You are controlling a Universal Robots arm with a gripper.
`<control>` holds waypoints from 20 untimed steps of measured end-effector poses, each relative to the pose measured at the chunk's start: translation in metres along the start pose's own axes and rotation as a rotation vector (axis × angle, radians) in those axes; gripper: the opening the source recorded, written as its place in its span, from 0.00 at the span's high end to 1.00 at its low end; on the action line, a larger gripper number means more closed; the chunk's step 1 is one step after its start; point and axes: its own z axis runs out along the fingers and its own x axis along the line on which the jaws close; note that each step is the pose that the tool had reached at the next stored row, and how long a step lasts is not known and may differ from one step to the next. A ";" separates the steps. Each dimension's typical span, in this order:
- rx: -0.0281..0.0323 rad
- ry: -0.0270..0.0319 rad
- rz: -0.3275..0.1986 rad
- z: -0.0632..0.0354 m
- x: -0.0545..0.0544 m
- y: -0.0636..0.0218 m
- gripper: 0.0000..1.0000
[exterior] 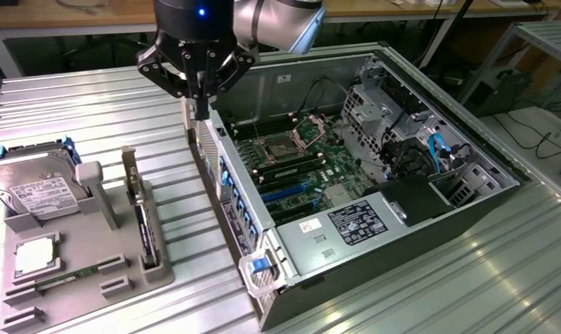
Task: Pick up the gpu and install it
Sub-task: 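Reach for the gpu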
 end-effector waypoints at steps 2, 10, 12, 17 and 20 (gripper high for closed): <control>-0.0001 -0.0001 0.000 0.0000 0.001 -0.0012 0.89; -0.0001 -0.0001 0.000 -0.0003 0.007 -0.0049 0.89; -0.0002 -0.0001 0.000 -0.0004 0.009 -0.0066 0.89; -0.0001 -0.0001 0.000 -0.0006 0.012 -0.0083 0.89; -0.0001 -0.0001 0.000 -0.0007 0.014 -0.0094 0.89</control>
